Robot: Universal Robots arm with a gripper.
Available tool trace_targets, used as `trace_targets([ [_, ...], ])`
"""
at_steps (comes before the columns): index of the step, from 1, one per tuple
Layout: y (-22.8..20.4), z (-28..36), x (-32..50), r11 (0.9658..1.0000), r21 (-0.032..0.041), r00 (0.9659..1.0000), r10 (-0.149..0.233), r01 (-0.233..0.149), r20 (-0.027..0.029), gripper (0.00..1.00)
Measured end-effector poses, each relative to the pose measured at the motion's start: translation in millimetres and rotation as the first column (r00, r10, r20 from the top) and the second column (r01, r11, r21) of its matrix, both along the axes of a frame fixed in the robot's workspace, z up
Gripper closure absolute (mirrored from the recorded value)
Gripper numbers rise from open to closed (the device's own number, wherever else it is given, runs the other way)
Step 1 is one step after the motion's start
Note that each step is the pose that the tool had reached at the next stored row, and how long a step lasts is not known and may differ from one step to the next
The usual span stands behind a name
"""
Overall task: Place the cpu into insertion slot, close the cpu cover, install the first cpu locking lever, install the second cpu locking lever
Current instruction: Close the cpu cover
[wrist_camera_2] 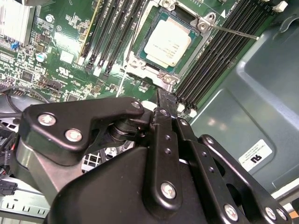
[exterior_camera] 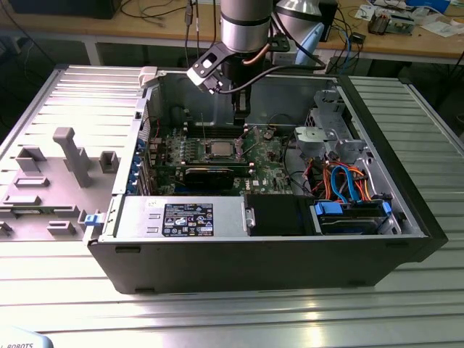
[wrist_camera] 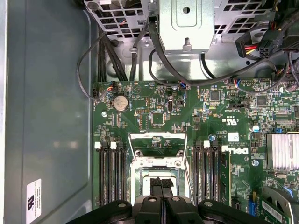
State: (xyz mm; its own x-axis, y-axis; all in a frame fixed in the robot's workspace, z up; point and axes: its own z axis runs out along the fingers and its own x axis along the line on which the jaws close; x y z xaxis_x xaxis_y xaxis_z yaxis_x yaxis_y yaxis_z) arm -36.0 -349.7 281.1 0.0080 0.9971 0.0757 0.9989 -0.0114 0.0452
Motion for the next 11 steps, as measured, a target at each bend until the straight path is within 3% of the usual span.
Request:
trace_targets([
  [11,0.0,0.0,2.2,1.0,0.0,1.0,0.0,0.0,-0.0001,0.89],
])
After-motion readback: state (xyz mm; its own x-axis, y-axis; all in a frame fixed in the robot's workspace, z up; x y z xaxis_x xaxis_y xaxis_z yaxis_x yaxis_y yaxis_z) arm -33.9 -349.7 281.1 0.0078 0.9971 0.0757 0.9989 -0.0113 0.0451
